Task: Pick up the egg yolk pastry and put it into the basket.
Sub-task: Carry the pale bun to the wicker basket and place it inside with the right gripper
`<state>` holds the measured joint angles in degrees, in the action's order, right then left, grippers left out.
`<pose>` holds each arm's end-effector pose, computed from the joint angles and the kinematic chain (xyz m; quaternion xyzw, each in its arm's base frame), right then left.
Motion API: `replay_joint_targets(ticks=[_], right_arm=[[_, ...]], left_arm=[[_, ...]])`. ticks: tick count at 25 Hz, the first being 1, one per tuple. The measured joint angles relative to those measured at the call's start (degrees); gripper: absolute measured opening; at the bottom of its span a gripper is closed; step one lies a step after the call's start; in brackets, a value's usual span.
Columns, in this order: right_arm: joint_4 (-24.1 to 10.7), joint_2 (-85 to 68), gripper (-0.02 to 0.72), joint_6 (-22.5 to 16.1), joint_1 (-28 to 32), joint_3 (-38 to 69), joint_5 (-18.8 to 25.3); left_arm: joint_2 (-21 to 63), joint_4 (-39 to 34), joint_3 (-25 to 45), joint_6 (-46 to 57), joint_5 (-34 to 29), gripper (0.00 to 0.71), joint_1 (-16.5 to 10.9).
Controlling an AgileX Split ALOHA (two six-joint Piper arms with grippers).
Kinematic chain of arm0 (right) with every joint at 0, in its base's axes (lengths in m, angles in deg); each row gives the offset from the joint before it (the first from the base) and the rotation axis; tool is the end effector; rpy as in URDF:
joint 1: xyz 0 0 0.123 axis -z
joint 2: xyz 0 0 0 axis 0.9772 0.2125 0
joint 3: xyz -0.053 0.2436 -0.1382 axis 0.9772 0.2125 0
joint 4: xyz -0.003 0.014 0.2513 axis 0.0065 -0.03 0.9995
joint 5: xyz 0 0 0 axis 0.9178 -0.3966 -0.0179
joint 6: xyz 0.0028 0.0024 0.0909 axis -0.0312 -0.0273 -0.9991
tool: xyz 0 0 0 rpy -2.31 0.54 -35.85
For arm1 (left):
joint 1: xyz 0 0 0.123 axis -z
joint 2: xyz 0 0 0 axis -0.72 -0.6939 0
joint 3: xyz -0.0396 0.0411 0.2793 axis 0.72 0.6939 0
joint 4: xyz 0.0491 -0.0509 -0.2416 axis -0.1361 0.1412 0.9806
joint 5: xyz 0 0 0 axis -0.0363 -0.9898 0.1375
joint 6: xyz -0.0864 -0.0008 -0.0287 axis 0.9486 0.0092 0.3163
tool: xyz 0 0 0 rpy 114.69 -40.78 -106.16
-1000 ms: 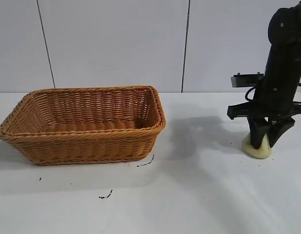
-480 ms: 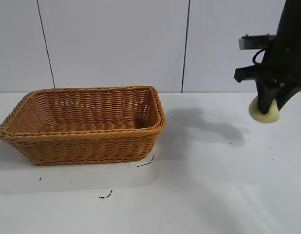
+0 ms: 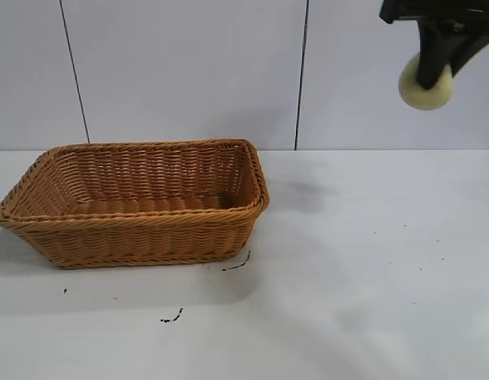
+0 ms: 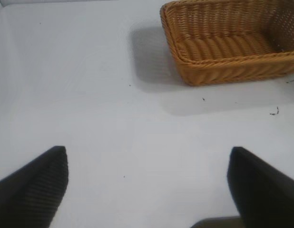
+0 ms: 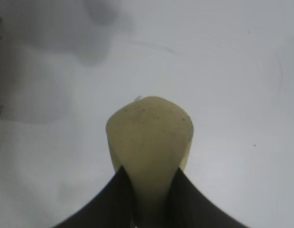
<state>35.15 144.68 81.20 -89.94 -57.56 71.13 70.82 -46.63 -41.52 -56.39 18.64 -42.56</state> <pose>0.4009 0.0860 0.3234 -0.1362 0.9694 0.0108 0.2039 -0.0049 0.0033 0.2764 0.0370 0.8526 0.0096 0.5211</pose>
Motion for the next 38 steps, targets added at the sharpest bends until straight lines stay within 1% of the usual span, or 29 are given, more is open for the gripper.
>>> replay_joint_targets(ticks=[2,5,9,12,13,14,19,22,24,27,30,31,33,36,38], right_arm=[[0.2,0.0,0.106,-0.5,-3.8,-2.1,-1.6],[0.2,0.0,0.106,-1.9,-9.3,-3.2,-5.4],[0.2,1.1,0.106,-2.3,-16.2,-3.5,-9.1],[0.5,3.7,0.106,-2.7,-20.2,-3.5,-11.7],[0.5,3.7,0.106,-2.7,-20.2,-3.5,-11.7],[0.5,6.3,0.106,-3.0,-22.6,-3.5,-14.2],[1.2,13.6,0.106,-3.1,-26.5,-3.5,-21.0],[1.5,18.3,0.106,-3.1,-27.5,-3.5,-24.5],[1.5,21.4,0.106,-3.1,-27.7,-3.5,-26.1],[1.4,24.3,0.123,-3.1,-27.7,-3.5,-27.3],[1.4,24.9,0.192,-3.2,-27.7,-3.5,-27.8],[1.4,24.8,0.231,-3.3,-27.7,-3.5,-28.2],[1.4,24.4,0.333,-3.7,-27.7,-3.5,-28.4],[1.3,23.7,0.578,-4.0,-27.7,-3.5,-27.2],[0.9,22.5,0.650,-4.1,-27.7,-3.5,-26.3]], left_arm=[[0.0,0.0,0.0,0.0,0.0,0.693,0.0],[0.0,0.0,0.0,0.0,0.0,0.693,0.0],[0.0,0.0,0.0,0.0,0.0,0.693,0.0],[0.0,0.0,0.0,0.0,0.0,0.693,0.0],[0.0,0.0,0.0,0.0,0.0,0.693,0.0],[0.0,0.0,0.0,0.0,0.0,0.693,0.0],[0.0,0.0,0.0,0.0,0.0,0.693,0.0],[0.0,0.0,0.0,0.0,0.0,0.693,0.0],[0.0,0.0,0.0,0.0,0.0,0.693,0.0],[0.0,0.0,0.0,0.0,0.0,0.693,0.0],[0.0,0.0,0.0,0.0,0.0,0.693,0.0],[0.0,0.0,0.0,0.0,0.0,0.693,0.0],[0.0,0.0,0.0,0.0,0.0,0.693,0.0],[0.0,0.0,0.0,0.0,0.0,0.693,0.0],[0.0,0.0,0.0,0.0,0.0,0.693,0.0]])
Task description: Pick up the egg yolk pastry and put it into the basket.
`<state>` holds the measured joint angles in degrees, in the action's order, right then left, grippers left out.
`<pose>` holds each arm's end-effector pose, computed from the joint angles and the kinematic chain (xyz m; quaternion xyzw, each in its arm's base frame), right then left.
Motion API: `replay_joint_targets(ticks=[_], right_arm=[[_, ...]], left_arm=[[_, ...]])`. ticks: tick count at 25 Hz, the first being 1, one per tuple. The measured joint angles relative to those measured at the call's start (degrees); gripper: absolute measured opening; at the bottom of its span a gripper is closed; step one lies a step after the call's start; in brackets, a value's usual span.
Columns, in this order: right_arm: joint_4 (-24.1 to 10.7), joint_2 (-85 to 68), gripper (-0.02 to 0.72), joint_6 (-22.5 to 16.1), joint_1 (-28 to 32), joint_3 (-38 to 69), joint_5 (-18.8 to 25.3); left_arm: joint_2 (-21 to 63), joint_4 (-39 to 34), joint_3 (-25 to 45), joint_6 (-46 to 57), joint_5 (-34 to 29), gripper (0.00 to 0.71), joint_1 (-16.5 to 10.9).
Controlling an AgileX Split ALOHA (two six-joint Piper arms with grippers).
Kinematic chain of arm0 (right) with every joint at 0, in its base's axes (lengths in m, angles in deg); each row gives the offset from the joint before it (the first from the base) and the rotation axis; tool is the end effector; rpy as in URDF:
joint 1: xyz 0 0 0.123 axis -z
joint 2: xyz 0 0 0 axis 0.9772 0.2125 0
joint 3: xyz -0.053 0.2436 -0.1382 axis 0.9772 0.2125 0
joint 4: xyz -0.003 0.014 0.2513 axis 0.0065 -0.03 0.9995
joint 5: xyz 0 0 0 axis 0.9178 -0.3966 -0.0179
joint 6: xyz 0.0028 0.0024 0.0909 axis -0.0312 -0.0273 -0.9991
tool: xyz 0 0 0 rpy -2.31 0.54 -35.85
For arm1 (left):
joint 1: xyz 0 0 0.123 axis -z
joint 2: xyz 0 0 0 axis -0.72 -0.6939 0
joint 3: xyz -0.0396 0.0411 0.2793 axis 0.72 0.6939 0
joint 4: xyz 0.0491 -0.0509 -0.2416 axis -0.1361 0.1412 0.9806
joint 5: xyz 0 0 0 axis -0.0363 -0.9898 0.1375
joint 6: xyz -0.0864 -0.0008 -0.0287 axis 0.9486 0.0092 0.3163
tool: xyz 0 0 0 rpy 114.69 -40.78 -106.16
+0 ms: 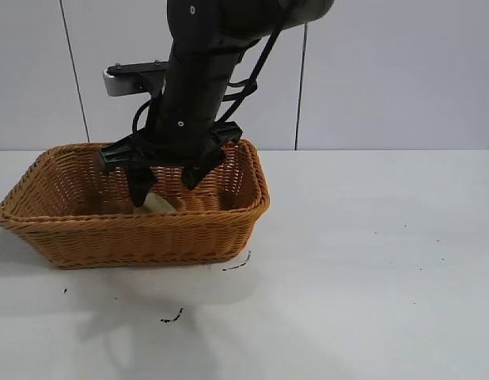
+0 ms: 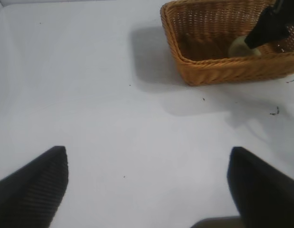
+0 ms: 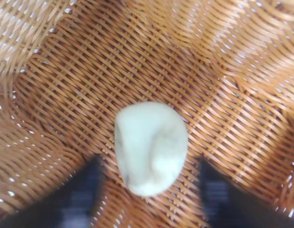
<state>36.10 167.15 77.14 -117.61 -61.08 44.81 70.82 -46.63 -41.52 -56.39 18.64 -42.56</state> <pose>0.3868 0.3238 0.1793 -0.3237 0.9078 0.0947 0.2493 -0.0049 0.0033 0.2764 0.0370 0.8526 0.0096 0.5211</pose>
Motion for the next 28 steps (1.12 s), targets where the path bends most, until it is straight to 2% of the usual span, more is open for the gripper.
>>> replay_joint_targets(ticks=[2,7,12,19,28], right_arm=[[-0.4,-1.8,0.678,-0.7,0.0,0.0,1.4],[-0.4,-9.0,0.689,-4.0,0.6,0.0,4.7],[-0.9,-14.3,0.690,-4.6,4.5,0.0,9.2],[-2.6,-15.1,0.695,-3.9,16.6,-0.1,14.7],[-4.4,-15.1,0.695,-3.6,36.0,-0.2,20.7]], left_arm=[[0.0,0.0,0.0,0.0,0.0,0.693,0.0],[0.0,0.0,0.0,0.0,0.0,0.693,0.0],[0.0,0.0,0.0,0.0,0.0,0.693,0.0],[0.0,0.0,0.0,0.0,0.0,0.693,0.0],[0.0,0.0,0.0,0.0,0.0,0.693,0.0]])
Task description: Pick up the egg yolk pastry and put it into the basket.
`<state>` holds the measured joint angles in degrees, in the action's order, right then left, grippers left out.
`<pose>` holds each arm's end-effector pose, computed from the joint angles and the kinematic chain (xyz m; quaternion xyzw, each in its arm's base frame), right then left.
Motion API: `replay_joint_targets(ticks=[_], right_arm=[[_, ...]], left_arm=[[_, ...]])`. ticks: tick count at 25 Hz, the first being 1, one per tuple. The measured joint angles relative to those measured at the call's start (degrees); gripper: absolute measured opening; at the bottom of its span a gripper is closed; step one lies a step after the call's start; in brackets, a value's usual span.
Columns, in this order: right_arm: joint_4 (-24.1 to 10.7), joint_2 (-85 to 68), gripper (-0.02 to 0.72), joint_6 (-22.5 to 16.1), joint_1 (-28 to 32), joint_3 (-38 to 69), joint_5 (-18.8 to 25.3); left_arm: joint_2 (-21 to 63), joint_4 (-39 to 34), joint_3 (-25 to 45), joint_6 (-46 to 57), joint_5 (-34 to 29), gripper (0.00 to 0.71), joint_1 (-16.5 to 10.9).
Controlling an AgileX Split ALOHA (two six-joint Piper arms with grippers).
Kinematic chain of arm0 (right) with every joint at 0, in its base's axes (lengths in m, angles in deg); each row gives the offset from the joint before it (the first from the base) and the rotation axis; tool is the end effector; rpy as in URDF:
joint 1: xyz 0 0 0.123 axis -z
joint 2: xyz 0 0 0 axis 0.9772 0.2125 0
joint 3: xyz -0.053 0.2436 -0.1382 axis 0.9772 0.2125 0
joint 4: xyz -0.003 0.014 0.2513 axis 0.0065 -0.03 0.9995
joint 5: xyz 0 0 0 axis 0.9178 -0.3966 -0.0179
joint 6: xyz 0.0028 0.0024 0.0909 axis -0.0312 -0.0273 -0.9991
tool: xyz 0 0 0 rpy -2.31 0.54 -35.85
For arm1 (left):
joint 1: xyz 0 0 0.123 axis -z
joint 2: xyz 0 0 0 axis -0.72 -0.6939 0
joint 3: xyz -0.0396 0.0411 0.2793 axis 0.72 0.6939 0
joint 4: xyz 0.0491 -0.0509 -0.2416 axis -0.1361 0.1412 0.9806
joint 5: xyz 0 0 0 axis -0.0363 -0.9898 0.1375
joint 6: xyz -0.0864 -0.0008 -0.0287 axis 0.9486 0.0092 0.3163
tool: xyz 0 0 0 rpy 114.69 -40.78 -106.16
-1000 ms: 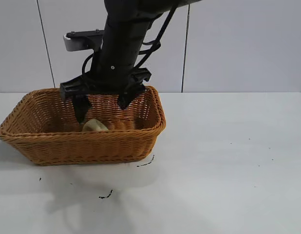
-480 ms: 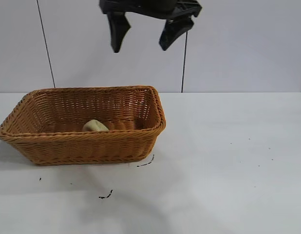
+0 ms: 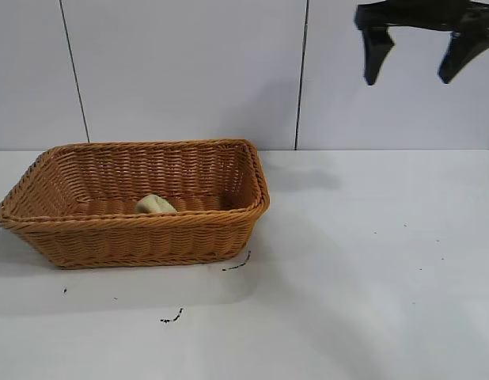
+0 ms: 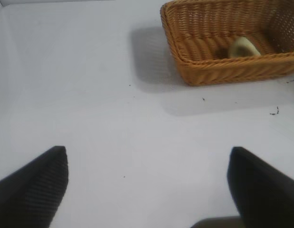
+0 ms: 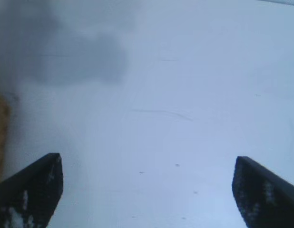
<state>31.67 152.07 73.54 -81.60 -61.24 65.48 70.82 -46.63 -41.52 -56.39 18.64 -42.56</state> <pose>0.4455 0.0245 0.2906 -0.0083 0.9748 -0.0184 0.2223 -0.0049 0.0033 0.2764 0.0370 0.8526 0.0096 0.5211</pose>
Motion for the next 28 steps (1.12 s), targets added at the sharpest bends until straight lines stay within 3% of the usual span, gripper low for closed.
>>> replay_joint_targets(ticks=[7,14,20,28], right_arm=[[1.3,0.0,0.695,0.4,5.3,0.0,6.7],[4.0,-3.1,0.695,1.3,5.0,3.3,7.3],[4.0,-16.2,0.695,2.7,5.0,17.2,7.3],[4.4,-44.5,0.695,4.6,5.0,39.2,7.4]], left_arm=[[0.0,0.0,0.0,0.0,0.0,0.693,0.0],[0.0,0.0,0.0,0.0,0.0,0.693,0.0],[0.0,0.0,0.0,0.0,0.0,0.693,0.0],[0.0,0.0,0.0,0.0,0.0,0.693,0.0]])
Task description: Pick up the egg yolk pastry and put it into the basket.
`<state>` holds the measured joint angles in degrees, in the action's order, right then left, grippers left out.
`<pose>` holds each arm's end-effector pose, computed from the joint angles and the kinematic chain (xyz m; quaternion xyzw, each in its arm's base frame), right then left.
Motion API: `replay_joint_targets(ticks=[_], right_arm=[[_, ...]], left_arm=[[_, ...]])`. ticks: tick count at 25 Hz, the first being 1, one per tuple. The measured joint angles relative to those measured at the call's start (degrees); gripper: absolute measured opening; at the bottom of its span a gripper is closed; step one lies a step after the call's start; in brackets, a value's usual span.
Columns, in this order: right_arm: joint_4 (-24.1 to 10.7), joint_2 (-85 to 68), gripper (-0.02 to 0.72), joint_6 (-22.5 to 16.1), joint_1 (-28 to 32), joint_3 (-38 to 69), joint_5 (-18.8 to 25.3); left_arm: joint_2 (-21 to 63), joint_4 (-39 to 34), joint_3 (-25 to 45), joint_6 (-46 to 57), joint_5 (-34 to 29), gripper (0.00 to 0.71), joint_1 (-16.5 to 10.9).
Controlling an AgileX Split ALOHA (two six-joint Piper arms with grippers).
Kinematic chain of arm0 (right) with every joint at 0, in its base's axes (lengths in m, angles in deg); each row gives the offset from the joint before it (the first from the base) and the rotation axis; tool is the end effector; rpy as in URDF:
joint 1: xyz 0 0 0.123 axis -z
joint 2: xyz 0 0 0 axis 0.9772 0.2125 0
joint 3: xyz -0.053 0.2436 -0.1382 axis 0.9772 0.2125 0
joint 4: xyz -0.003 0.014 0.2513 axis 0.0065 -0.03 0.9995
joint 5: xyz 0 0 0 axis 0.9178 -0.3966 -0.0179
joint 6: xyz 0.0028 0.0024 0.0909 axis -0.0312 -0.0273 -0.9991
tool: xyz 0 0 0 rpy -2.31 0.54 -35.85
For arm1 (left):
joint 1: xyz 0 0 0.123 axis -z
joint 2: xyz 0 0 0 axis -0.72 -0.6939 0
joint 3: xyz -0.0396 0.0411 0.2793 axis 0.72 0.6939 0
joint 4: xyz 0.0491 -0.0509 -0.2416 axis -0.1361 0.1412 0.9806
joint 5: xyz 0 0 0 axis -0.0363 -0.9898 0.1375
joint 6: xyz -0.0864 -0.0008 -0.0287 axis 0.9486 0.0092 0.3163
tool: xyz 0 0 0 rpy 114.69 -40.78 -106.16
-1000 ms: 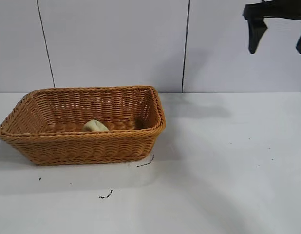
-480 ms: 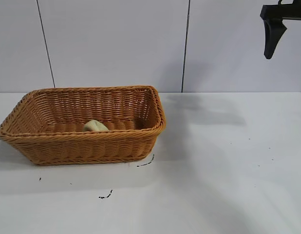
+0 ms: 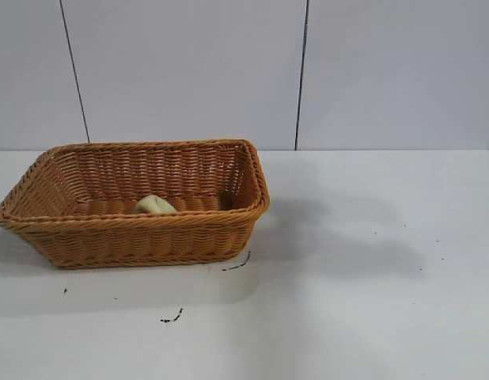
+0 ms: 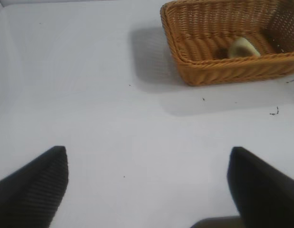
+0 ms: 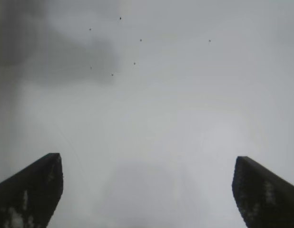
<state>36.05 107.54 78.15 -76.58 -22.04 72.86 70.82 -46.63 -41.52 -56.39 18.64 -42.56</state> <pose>0.2289 -0.0040 0.3529 0.0049 0.9791 0.0002 0.2032 -0.0049 0.0033 0.2764 0.0370 0.8526 0.0096 0.5211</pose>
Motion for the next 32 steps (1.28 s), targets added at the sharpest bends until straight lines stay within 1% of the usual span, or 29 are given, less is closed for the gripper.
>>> replay_joint_targets(ticks=[4,9,11,14,17,20,25,32], right_arm=[[0.9,-14.7,0.695,0.4,0.0,9.4,0.1],[1.0,-33.9,0.695,0.9,0.0,20.8,-0.1],[1.1,-41.3,0.695,1.0,0.0,25.4,-2.0],[1.7,-51.5,0.695,1.0,0.0,32.3,-6.4],[2.3,-59.6,0.695,1.0,0.0,38.5,-8.5],[2.6,-65.5,0.695,1.0,0.0,40.3,-9.7],[2.8,-70.1,0.695,1.0,0.0,40.4,-10.5],[3.3,-71.1,0.695,1.0,0.0,40.4,-10.5]], left_arm=[[0.0,0.0,0.0,0.0,0.0,0.693,0.0],[0.0,0.0,0.0,0.0,0.0,0.693,0.0],[0.0,0.0,0.0,0.0,0.0,0.693,0.0],[0.0,0.0,0.0,0.0,0.0,0.693,0.0],[0.0,0.0,0.0,0.0,0.0,0.693,0.0],[0.0,0.0,0.0,0.0,0.0,0.693,0.0],[0.0,0.0,0.0,0.0,0.0,0.693,0.0],[0.0,0.0,0.0,0.0,0.0,0.693,0.0]])
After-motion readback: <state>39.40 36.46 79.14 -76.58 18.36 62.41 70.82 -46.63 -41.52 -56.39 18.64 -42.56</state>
